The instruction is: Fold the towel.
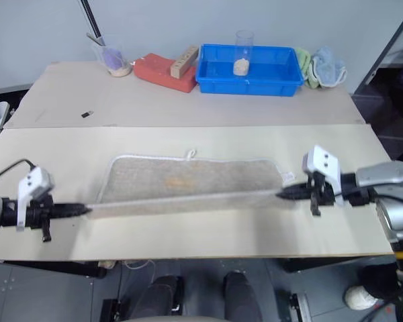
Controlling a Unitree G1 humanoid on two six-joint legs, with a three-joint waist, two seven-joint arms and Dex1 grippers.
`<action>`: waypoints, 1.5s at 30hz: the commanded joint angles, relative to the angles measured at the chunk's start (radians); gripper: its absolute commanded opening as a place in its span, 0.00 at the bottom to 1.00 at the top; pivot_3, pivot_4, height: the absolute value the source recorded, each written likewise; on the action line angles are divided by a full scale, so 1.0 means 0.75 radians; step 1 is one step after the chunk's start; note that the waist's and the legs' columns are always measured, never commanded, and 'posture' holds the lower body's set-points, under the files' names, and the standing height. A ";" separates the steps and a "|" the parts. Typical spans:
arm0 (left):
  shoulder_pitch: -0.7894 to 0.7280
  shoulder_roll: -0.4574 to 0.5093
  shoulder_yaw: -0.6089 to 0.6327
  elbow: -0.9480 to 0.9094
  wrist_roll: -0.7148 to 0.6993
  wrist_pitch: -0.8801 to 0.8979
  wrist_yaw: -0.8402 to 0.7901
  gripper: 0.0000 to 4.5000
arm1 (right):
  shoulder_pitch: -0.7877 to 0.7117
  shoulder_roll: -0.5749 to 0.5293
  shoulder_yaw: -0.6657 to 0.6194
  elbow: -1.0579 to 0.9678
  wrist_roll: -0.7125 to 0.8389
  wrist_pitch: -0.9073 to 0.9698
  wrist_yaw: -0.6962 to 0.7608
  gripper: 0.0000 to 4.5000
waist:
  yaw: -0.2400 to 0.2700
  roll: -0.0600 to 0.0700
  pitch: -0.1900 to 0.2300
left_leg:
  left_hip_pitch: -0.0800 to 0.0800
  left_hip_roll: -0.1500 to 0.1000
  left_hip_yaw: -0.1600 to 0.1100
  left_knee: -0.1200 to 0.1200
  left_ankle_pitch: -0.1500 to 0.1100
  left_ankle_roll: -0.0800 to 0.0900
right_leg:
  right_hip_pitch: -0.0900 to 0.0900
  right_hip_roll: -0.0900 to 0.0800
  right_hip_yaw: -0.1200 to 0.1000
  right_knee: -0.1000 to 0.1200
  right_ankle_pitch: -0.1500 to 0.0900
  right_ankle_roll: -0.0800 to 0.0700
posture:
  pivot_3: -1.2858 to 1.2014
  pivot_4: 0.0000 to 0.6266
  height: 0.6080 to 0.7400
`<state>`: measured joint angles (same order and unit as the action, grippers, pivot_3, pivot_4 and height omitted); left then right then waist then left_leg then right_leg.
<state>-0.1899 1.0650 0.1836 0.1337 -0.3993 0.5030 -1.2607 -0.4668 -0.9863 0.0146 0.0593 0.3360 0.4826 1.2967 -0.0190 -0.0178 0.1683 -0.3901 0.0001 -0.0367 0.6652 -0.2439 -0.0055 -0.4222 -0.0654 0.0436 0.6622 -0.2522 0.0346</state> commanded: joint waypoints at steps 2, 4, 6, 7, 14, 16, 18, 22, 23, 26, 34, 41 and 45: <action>-0.176 -0.011 -0.076 0.208 0.098 -0.023 0.053 0.00 | -0.159 0.033 0.058 0.136 -0.061 0.149 -0.082 0.00 | 0.000 0.000 0.000 | 0.000 0.000 0.000 0.000 -0.001 0.001 | 0.000 0.000 0.000 0.000 0.000 0.000 | 0.52 0.24 1.00; -0.343 -0.061 -0.134 0.346 0.144 -0.038 0.084 0.00 | -0.262 0.087 0.102 0.239 -0.088 0.188 -0.118 0.00 | 0.001 0.000 0.000 | -0.001 -0.001 0.001 0.000 -0.001 0.002 | -0.001 -0.001 0.000 0.000 0.000 0.000 | 0.52 0.24 1.00; -0.494 -0.109 -0.182 0.484 0.187 -0.056 0.102 0.00 | -0.348 0.134 0.137 0.363 -0.132 0.172 -0.148 0.00 | 0.003 0.000 0.000 | -0.005 -0.002 0.001 0.002 -0.001 0.002 | -0.003 -0.001 0.000 -0.002 0.000 0.000 | 0.52 0.24 1.00; -0.550 -0.126 -0.204 0.545 0.208 -0.072 0.102 0.00 | -0.381 0.152 0.151 0.420 -0.154 0.154 -0.159 0.00 | 0.004 -0.001 0.000 | -0.006 -0.002 0.001 0.006 -0.001 0.002 | -0.003 -0.001 -0.001 0.000 0.000 0.000 | 0.52 0.24 1.00; -0.772 -0.217 -0.270 0.846 0.312 -0.199 0.136 0.00 | -0.490 0.213 0.196 0.644 -0.242 0.047 -0.165 0.00 | 0.001 -0.001 0.000 | -0.012 -0.002 0.000 0.010 -0.002 0.004 | -0.005 -0.001 -0.002 0.002 0.000 0.000 | 0.52 0.24 1.00; -0.819 -0.246 -0.284 0.904 0.344 -0.233 0.155 0.00 | -0.509 0.224 0.198 0.682 -0.255 0.034 -0.167 0.00 | 0.001 -0.001 0.000 | -0.013 -0.002 0.000 0.013 -0.004 0.006 | -0.005 -0.001 -0.002 0.002 0.000 0.000 | 0.52 0.24 1.00; -0.850 -0.267 -0.303 0.947 0.371 -0.264 0.154 0.00 | -0.527 0.234 0.201 0.713 -0.269 0.033 -0.173 0.00 | 0.000 -0.001 0.000 | -0.014 -0.002 0.000 0.015 -0.004 0.007 | -0.005 -0.001 -0.002 0.002 0.000 0.001 | 0.52 0.24 1.00; -0.917 -0.301 -0.304 1.077 0.424 -0.367 0.233 0.00 | -0.568 0.266 0.176 0.784 -0.281 0.032 -0.232 0.08 | -0.002 -0.001 0.000 | -0.013 -0.002 0.000 0.016 -0.004 0.007 | -0.005 -0.001 -0.002 0.002 0.000 0.001 | 0.52 0.24 1.00; -0.930 -0.304 -0.306 1.101 0.441 -0.397 0.259 0.07 | -0.574 0.269 0.168 0.792 -0.281 0.030 -0.243 0.16 | -0.003 -0.001 0.000 | -0.013 -0.002 0.000 0.016 -0.004 0.007 | -0.006 -0.001 -0.002 0.002 0.000 0.001 | 0.52 0.24 1.00; -0.956 -0.313 -0.302 1.148 0.462 -0.457 0.277 0.29 | -0.589 0.277 0.145 0.810 -0.290 0.020 -0.287 0.36 | -0.003 -0.001 0.000 | -0.014 -0.002 -0.001 0.015 -0.005 0.008 | -0.006 -0.001 -0.002 0.003 0.000 0.001 | 0.52 0.24 1.00; -0.945 -0.274 -0.244 1.080 0.432 -0.599 0.174 1.00 | -0.553 0.229 0.012 0.706 -0.265 0.025 -0.403 0.97 | -0.002 -0.001 0.000 | -0.016 -0.003 -0.001 0.016 -0.005 0.008 | -0.007 -0.003 -0.002 0.003 0.001 0.002 | 0.52 0.24 1.00; -0.623 -0.290 -0.095 0.267 0.085 -0.252 0.014 1.00 | -0.180 0.228 -0.210 0.157 -0.131 0.287 -0.558 0.99 | 0.004 -0.001 0.000 | -0.021 -0.003 -0.003 0.016 -0.006 0.010 | -0.009 -0.006 -0.002 0.003 0.003 0.005 | 0.52 0.24 1.00; -0.494 -0.298 -0.097 -0.076 -0.025 -0.100 0.024 1.00 | -0.042 0.296 -0.283 -0.026 -0.081 0.419 -0.681 0.99 | 0.003 -0.001 0.000 | -0.020 -0.004 -0.008 0.017 -0.006 0.010 | -0.007 -0.008 -0.001 0.002 0.004 0.007 | 0.52 0.24 1.00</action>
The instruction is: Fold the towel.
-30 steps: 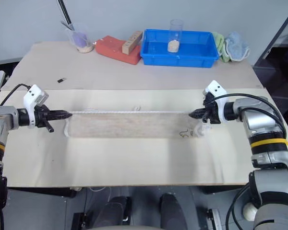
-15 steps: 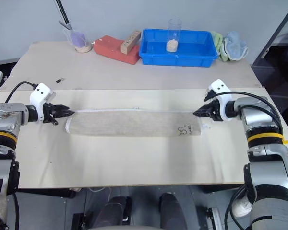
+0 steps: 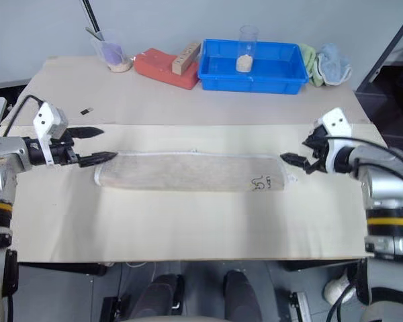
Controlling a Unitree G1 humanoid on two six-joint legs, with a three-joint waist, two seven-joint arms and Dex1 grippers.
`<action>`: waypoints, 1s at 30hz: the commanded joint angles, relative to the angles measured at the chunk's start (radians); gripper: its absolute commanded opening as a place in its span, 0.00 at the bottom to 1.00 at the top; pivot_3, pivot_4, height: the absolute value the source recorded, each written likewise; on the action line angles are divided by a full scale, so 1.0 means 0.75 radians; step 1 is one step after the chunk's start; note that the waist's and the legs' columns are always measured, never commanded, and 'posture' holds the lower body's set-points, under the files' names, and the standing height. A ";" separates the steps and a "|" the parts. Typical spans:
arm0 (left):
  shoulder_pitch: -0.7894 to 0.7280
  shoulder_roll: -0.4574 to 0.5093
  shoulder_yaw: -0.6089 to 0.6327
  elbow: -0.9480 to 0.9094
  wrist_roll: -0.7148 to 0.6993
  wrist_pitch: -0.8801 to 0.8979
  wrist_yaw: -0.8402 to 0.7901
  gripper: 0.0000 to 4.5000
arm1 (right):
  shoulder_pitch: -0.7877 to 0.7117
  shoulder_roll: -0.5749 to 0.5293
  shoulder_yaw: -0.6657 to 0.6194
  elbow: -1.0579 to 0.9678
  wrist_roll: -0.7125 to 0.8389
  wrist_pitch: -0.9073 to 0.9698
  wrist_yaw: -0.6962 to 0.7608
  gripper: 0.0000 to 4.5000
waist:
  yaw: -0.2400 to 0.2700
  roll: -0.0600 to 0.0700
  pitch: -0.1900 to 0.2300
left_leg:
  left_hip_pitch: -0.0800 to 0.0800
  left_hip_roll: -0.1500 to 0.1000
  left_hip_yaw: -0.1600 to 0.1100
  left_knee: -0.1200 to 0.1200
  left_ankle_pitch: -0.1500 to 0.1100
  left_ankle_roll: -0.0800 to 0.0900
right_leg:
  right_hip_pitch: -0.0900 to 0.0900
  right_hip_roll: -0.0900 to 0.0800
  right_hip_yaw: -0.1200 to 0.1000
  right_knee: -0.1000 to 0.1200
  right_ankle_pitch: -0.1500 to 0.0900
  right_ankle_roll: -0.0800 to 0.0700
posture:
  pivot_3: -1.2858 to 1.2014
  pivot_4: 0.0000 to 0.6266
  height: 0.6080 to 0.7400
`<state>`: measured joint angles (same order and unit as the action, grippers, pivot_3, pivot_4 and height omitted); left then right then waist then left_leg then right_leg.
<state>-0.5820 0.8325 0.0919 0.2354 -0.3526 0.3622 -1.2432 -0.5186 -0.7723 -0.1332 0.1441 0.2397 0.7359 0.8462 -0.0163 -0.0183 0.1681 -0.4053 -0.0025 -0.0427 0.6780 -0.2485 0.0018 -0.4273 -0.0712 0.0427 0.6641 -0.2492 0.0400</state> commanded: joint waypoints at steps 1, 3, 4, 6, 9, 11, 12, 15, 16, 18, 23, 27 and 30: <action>0.047 0.004 0.020 -0.290 -0.117 0.116 0.002 1.00 | 0.060 0.032 -0.096 -0.173 0.057 0.108 -0.111 0.99 | 0.000 0.000 0.000 | 0.001 0.000 -0.001 0.000 0.000 0.000 | 0.000 0.000 0.000 0.000 0.000 0.000 | 0.52 0.24 1.00; 0.079 0.004 -0.020 -0.432 -0.141 0.120 -0.029 1.00 | 0.117 0.065 -0.095 -0.204 0.051 0.117 -0.164 0.99 | 0.000 0.000 0.000 | 0.002 -0.001 -0.001 0.001 0.000 0.000 | 0.001 0.000 0.000 -0.002 0.000 0.000 | 0.52 0.24 1.00; 0.091 0.008 -0.045 -0.493 -0.150 0.122 -0.049 1.00 | 0.146 0.082 -0.091 -0.211 0.048 0.124 -0.183 0.99 | 0.000 0.000 0.000 | 0.002 -0.001 -0.001 0.001 0.000 0.000 | 0.002 0.001 0.000 -0.002 0.000 0.000 | 0.52 0.24 1.00; 0.096 0.007 -0.074 -0.545 -0.156 0.129 -0.058 1.00 | 0.183 0.105 -0.075 -0.210 0.048 0.139 -0.203 0.99 | 0.001 0.000 0.000 | 0.005 -0.001 0.001 0.000 0.000 0.000 | 0.005 0.002 0.000 -0.003 0.000 0.000 | 0.52 0.24 1.00; 0.096 0.001 -0.087 -0.549 -0.148 0.120 -0.039 1.00 | 0.197 0.149 -0.079 -0.199 0.066 0.162 -0.232 0.99 | 0.001 0.000 0.000 | 0.006 -0.001 0.007 0.000 0.000 0.000 | 0.005 0.003 0.001 -0.006 0.000 0.000 | 0.52 0.24 1.00; 0.097 0.003 -0.094 -0.532 -0.134 0.099 -0.040 1.00 | 0.184 0.185 -0.089 -0.167 0.072 0.181 -0.269 0.99 | -0.004 0.000 0.000 | 0.007 0.000 0.008 0.000 0.000 0.000 | 0.005 0.004 0.002 -0.006 0.000 0.000 | 0.52 0.24 1.00; 0.099 0.006 -0.097 -0.525 -0.127 0.088 -0.043 1.00 | 0.179 0.194 -0.092 -0.153 0.077 0.190 -0.284 0.99 | -0.006 0.000 0.000 | 0.008 0.000 0.008 0.000 0.000 0.000 | 0.006 0.005 0.002 -0.006 0.000 0.000 | 0.52 0.24 1.00; 0.114 0.014 -0.093 -0.530 -0.126 0.070 -0.052 1.00 | 0.176 0.212 -0.100 -0.137 0.095 0.235 -0.311 0.80 | -0.007 0.000 0.000 | 0.008 0.001 0.008 0.000 0.000 0.000 | 0.006 0.006 0.002 -0.007 0.000 0.000 | 0.52 0.24 1.00; 0.118 0.016 -0.090 -0.535 -0.130 0.069 -0.053 1.00 | 0.180 0.212 -0.096 -0.141 0.100 0.247 -0.309 0.73 | -0.006 0.000 0.000 | 0.008 0.001 0.008 0.000 0.000 0.000 | 0.006 0.006 0.002 -0.007 0.000 0.000 | 0.52 0.24 1.00; 0.123 0.015 -0.078 -0.540 -0.140 0.070 -0.044 1.00 | 0.195 0.209 -0.081 -0.169 0.114 0.263 -0.296 0.59 | -0.005 0.000 0.000 | 0.008 0.001 0.008 0.000 0.000 0.001 | 0.006 0.006 0.002 -0.007 0.000 0.000 | 0.52 0.24 1.00; 0.134 0.013 -0.057 -0.530 -0.141 0.059 -0.022 1.00 | 0.202 0.212 -0.075 -0.215 0.139 0.283 -0.292 0.20 | -0.004 0.000 0.000 | 0.008 0.001 0.008 0.000 0.000 0.001 | 0.007 0.006 0.002 -0.008 0.000 0.000 | 0.52 0.24 1.00; 0.141 0.013 -0.044 -0.534 -0.157 0.066 -0.009 1.00 | 0.203 0.207 -0.072 -0.263 0.172 0.293 -0.285 0.01 | -0.003 0.000 0.000 | 0.008 0.001 0.008 0.000 0.000 0.001 | 0.006 0.006 0.002 -0.008 0.000 0.000 | 0.52 0.24 1.00; 0.140 0.013 -0.037 -0.529 -0.161 0.068 0.001 1.00 | 0.194 0.221 -0.086 -0.283 0.198 0.322 -0.297 0.01 | -0.003 0.000 0.000 | 0.008 0.001 0.008 0.000 0.000 0.001 | 0.006 0.005 0.002 -0.008 0.000 0.000 | 0.52 0.24 1.00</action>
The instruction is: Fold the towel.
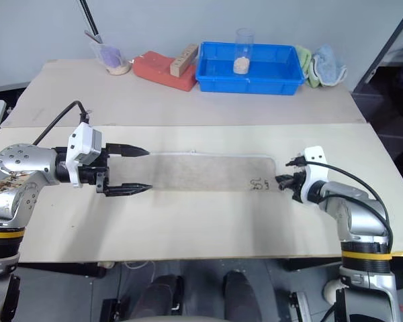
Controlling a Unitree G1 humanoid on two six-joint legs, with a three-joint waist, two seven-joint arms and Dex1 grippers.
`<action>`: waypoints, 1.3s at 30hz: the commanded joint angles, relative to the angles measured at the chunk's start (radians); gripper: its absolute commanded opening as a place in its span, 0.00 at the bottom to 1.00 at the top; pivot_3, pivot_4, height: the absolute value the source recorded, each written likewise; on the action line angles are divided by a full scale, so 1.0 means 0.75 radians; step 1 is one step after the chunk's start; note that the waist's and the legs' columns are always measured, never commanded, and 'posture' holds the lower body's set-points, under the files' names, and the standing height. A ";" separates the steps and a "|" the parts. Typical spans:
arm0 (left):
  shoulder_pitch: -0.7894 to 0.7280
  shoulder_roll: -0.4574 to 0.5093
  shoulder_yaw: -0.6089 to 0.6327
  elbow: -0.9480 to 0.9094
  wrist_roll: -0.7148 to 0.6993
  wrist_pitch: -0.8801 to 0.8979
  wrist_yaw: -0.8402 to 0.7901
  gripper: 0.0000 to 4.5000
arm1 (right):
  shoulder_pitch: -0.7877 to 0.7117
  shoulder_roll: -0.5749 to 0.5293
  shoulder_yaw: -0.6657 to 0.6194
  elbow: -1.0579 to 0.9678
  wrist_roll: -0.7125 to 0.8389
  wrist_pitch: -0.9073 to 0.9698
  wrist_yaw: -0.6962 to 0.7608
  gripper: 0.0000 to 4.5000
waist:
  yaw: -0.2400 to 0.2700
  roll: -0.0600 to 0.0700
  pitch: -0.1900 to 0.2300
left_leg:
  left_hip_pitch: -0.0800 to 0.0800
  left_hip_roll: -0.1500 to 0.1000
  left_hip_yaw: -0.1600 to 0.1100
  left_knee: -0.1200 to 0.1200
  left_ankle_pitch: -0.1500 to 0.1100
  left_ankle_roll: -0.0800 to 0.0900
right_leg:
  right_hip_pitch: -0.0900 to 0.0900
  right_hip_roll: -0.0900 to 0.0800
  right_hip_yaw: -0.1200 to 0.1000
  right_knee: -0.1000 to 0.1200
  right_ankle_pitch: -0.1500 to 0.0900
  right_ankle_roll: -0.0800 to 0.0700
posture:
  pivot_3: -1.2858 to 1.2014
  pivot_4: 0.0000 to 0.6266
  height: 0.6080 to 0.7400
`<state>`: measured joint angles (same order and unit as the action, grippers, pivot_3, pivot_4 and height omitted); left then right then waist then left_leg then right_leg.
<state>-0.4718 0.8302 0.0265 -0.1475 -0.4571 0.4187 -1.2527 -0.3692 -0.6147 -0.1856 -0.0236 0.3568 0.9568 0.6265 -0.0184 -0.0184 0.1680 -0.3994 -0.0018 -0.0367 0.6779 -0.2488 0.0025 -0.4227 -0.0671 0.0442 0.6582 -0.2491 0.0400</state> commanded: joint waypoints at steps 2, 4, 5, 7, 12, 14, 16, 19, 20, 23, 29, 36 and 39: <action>-0.009 0.015 0.050 -0.015 -0.023 -0.006 0.020 1.00 | -0.013 0.015 -0.026 -0.049 0.045 0.024 -0.022 0.01 | 0.000 0.000 0.000 | 0.000 0.000 0.000 0.000 0.000 0.000 | 0.000 0.000 0.000 0.000 0.000 0.000 | 0.52 0.24 1.00; -0.010 0.011 0.055 -0.018 -0.032 -0.001 0.030 1.00 | -0.032 -0.019 -0.058 0.013 0.031 -0.006 -0.032 0.01 | 0.000 0.000 0.000 | 0.000 0.000 0.000 0.000 0.000 0.000 | 0.000 0.000 0.000 0.000 0.000 0.000 | 0.52 0.24 1.00; -0.011 0.010 0.057 -0.018 -0.035 -0.001 0.035 1.00 | -0.041 -0.042 -0.073 0.038 0.032 -0.009 -0.026 0.01 | 0.000 0.000 0.000 | 0.000 0.000 0.000 0.000 0.000 0.000 | 0.000 0.000 0.000 0.000 0.000 0.000 | 0.52 0.24 1.00; -0.010 0.017 0.065 -0.017 -0.046 0.002 0.038 1.00 | -0.052 -0.109 -0.095 0.082 0.032 -0.019 0.004 0.01 | 0.005 0.000 0.000 | 0.000 -0.001 0.001 0.000 0.000 0.000 | 0.000 -0.001 0.000 0.000 0.000 0.000 | 0.52 0.24 1.00; -0.016 0.030 0.078 0.008 -0.043 -0.003 0.036 1.00 | -0.116 -0.283 -0.107 0.183 0.054 -0.033 0.118 0.01 | 0.006 0.000 0.000 | -0.001 -0.001 0.001 0.000 0.000 0.000 | 0.000 -0.001 0.000 -0.002 0.000 0.000 | 0.52 0.24 1.00; -0.024 0.028 0.078 0.017 -0.040 -0.005 0.036 1.00 | -0.160 -0.319 -0.094 0.156 0.105 0.024 0.180 0.01 | 0.002 0.000 0.000 | -0.001 -0.001 0.001 0.000 0.000 0.000 | 0.000 -0.001 0.000 -0.002 0.000 0.000 | 0.52 0.24 1.00; -0.033 0.023 0.075 0.018 -0.039 -0.003 0.038 1.00 | -0.201 -0.312 -0.070 0.067 0.185 0.120 0.223 0.01 | -0.008 0.000 0.000 | 0.000 0.001 0.001 -0.001 0.000 0.000 | 0.000 0.001 0.001 -0.002 0.000 0.000 | 0.52 0.24 1.00; -0.034 0.022 0.075 0.005 -0.044 0.003 0.045 1.00 | -0.243 -0.209 -0.026 -0.082 0.267 0.234 0.178 0.01 | -0.022 0.000 0.000 | 0.000 0.004 0.000 -0.001 -0.001 0.002 | 0.000 0.004 0.001 -0.002 0.000 0.000 | 0.52 0.24 1.00; -0.032 0.023 0.077 0.001 -0.046 0.005 0.046 1.00 | -0.255 -0.167 -0.019 -0.114 0.281 0.261 0.147 0.01 | -0.026 0.000 0.000 | 0.000 0.005 0.000 -0.001 -0.002 0.003 | 0.000 0.005 0.001 -0.002 0.000 0.000 | 0.52 0.24 1.00; -0.013 0.034 0.093 -0.028 -0.060 0.020 0.049 1.00 | -0.253 -0.042 0.037 -0.203 0.299 0.296 0.075 0.01 | -0.026 0.000 0.000 | -0.001 0.005 -0.002 -0.001 -0.002 0.003 | -0.001 0.006 0.001 -0.002 0.000 0.000 | 0.52 0.24 1.00; 0.042 0.069 0.133 -0.103 -0.097 0.060 0.062 1.00 | -0.271 0.194 0.162 -0.228 0.257 0.262 -0.084 0.01 | -0.021 0.000 0.000 | -0.004 0.003 -0.006 0.000 -0.002 0.003 | -0.002 0.004 0.001 -0.001 0.000 0.000 | 0.52 0.24 1.00; 0.085 0.081 0.146 -0.126 -0.091 0.056 0.093 1.00 | -0.297 0.384 0.287 -0.228 0.238 0.227 -0.171 0.01 | -0.023 0.000 0.000 | -0.002 0.002 -0.014 0.000 -0.002 0.003 | -0.002 0.003 0.001 0.000 0.000 0.000 | 0.52 0.24 1.00; 0.100 0.076 0.142 -0.130 -0.086 0.046 0.105 1.00 | -0.323 0.446 0.318 -0.179 0.201 0.177 -0.204 0.01 | -0.025 0.000 0.000 | -0.002 0.002 -0.015 0.000 -0.002 0.003 | -0.002 0.004 0.001 0.001 0.000 0.000 | 0.52 0.24 1.00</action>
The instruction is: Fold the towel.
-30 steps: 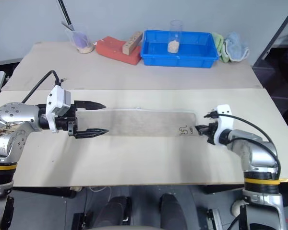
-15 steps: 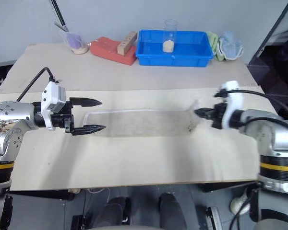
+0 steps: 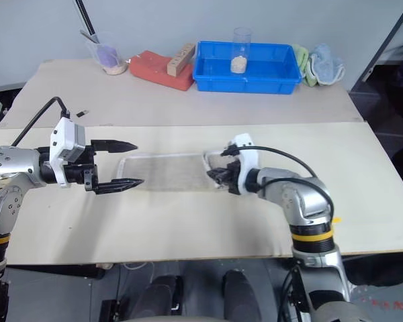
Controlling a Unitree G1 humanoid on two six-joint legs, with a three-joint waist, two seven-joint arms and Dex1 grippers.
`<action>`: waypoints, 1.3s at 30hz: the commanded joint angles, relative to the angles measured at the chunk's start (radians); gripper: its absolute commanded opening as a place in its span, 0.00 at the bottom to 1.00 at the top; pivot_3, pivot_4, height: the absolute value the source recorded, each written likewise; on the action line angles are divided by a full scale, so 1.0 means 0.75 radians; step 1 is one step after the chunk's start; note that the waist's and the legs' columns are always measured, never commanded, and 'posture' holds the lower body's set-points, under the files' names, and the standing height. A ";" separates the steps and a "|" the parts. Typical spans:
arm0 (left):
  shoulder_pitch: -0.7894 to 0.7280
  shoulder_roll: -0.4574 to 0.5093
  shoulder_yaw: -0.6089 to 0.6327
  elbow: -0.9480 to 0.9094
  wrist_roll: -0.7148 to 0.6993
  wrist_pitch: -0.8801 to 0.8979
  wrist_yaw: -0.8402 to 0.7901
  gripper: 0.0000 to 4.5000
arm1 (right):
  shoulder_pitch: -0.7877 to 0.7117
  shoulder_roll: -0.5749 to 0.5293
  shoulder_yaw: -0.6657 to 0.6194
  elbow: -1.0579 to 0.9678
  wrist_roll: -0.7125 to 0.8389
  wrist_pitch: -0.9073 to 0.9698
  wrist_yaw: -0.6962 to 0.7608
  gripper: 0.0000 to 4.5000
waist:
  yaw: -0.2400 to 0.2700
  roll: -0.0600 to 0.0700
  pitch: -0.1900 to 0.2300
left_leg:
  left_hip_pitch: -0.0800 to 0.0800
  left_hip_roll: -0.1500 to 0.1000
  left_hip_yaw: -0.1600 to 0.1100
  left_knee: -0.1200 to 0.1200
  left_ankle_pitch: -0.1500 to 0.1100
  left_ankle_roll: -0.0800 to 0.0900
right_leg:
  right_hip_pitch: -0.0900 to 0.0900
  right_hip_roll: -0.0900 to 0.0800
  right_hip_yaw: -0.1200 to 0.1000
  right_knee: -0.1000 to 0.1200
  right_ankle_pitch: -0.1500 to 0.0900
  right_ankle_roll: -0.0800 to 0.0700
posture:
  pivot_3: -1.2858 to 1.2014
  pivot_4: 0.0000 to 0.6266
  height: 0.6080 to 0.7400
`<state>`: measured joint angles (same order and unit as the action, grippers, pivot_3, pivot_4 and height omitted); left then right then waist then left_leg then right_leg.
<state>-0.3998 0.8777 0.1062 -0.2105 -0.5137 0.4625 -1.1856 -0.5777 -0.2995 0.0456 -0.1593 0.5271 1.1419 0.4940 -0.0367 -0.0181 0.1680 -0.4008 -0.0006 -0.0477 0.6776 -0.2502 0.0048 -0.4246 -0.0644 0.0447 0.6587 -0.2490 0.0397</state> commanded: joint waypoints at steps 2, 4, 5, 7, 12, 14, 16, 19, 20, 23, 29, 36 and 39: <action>0.013 0.010 0.035 -0.046 -0.004 -0.022 0.024 1.00 | -0.052 0.050 0.024 0.022 -0.038 -0.093 -0.031 0.01 | -0.001 0.000 0.000 | 0.000 0.000 0.000 0.000 0.000 0.000 | 0.000 0.000 0.000 0.000 0.000 0.000 | 0.52 0.24 1.00; 0.026 0.003 0.032 -0.046 0.000 -0.028 0.035 1.00 | -0.049 0.074 0.033 0.040 -0.050 -0.113 -0.041 0.08 | 0.000 0.000 0.000 | 0.000 0.000 0.000 0.000 0.000 0.000 | 0.000 0.000 0.000 0.000 0.000 0.000 | 0.52 0.24 1.00; 0.033 -0.002 0.031 -0.049 0.000 -0.030 0.042 1.00 | -0.046 0.086 0.035 0.045 -0.057 -0.123 -0.049 0.17 | 0.000 0.000 0.000 | 0.000 0.000 -0.001 0.000 0.000 0.000 | 0.000 0.000 0.000 0.000 0.000 0.000 | 0.52 0.24 1.00; 0.049 -0.016 0.032 -0.054 0.000 -0.034 0.063 1.00 | -0.041 0.103 0.041 0.041 -0.064 -0.133 -0.055 0.29 | -0.002 0.000 0.000 | 0.000 0.000 0.000 -0.001 0.000 0.000 | 0.000 0.000 0.000 0.000 0.000 0.000 | 0.52 0.24 1.00; 0.128 -0.042 0.054 -0.090 0.002 -0.040 0.123 1.00 | -0.072 0.130 0.020 0.007 -0.055 -0.113 -0.075 0.67 | -0.007 0.000 0.000 | 0.001 0.000 -0.001 -0.001 0.000 0.000 | -0.001 0.000 0.000 0.003 0.000 0.000 | 0.52 0.24 1.00; 0.182 -0.110 0.090 -0.117 0.016 -0.053 0.243 1.00 | -0.095 0.086 0.024 -0.048 -0.009 -0.104 0.003 0.82 | -0.005 0.000 0.000 | 0.001 0.000 -0.001 -0.001 0.000 0.000 | -0.001 0.000 0.000 0.004 0.000 0.000 | 0.52 0.24 1.00; 0.227 -0.220 0.148 -0.146 0.031 -0.058 0.425 1.00 | -0.104 -0.016 0.085 -0.117 -0.014 -0.146 0.117 0.82 | 0.000 0.001 0.000 | 0.000 0.000 -0.001 -0.001 0.000 0.000 | -0.001 -0.001 0.000 0.003 0.000 0.000 | 0.52 0.24 1.00; 0.315 -0.405 0.236 -0.225 0.030 -0.015 0.705 1.00 | -0.108 -0.186 0.189 -0.164 -0.086 -0.266 0.260 0.82 | 0.002 0.000 0.000 | 0.001 -0.002 -0.002 0.000 0.000 0.000 | 0.000 -0.006 -0.002 0.001 0.000 0.000 | 0.52 0.24 1.00; 0.340 -0.443 0.251 -0.255 0.025 0.004 0.760 1.00 | -0.107 -0.219 0.205 -0.168 -0.095 -0.292 0.288 0.82 | 0.002 0.000 0.000 | 0.001 -0.002 -0.002 0.000 0.000 0.000 | 0.000 -0.007 -0.002 0.000 0.000 0.000 | 0.52 0.24 1.00; 0.439 -0.660 0.317 -0.360 0.025 0.070 1.076 1.00 | -0.115 -0.295 0.228 -0.154 -0.116 -0.368 0.369 0.82 | 0.002 -0.001 -0.001 | 0.001 -0.003 -0.001 0.000 0.000 0.000 | 0.001 -0.009 -0.002 -0.002 0.000 0.001 | 0.52 0.24 1.00; 0.587 -1.000 0.353 -0.504 -0.092 0.335 1.505 1.00 | -0.176 -0.385 0.264 -0.090 -0.142 -0.517 0.585 0.82 | 0.012 -0.002 -0.002 | 0.001 -0.003 -0.002 0.000 0.000 0.000 | 0.001 -0.010 -0.001 -0.001 0.000 0.001 | 0.52 0.24 1.00; 0.550 -1.114 0.387 -0.546 -0.226 0.531 1.731 1.00 | -0.237 -0.428 0.250 -0.038 -0.116 -0.593 0.787 0.82 | 0.034 -0.004 -0.003 | 0.002 -0.005 -0.002 0.001 0.000 0.000 | 0.004 -0.009 -0.003 -0.003 0.001 0.001 | 0.52 0.24 1.00; 0.467 -1.141 0.373 -0.506 -0.289 0.612 1.798 1.00 | -0.256 -0.436 0.234 -0.017 -0.111 -0.608 0.821 0.82 | 0.037 -0.004 -0.002 | 0.002 -0.006 -0.001 0.001 0.000 -0.001 | 0.004 -0.010 -0.003 -0.003 0.001 0.001 | 0.52 0.24 1.00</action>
<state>-0.0117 0.0332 0.3914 -0.5756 -0.6890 0.8912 0.1292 -0.7397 -0.6191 0.2562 -0.1577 0.4327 0.7163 1.0893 -0.0092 -0.0213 0.1661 -0.3995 -0.0051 -0.0489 0.6785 -0.2503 0.0043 -0.4216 -0.0721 0.0427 0.6566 -0.2484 0.0407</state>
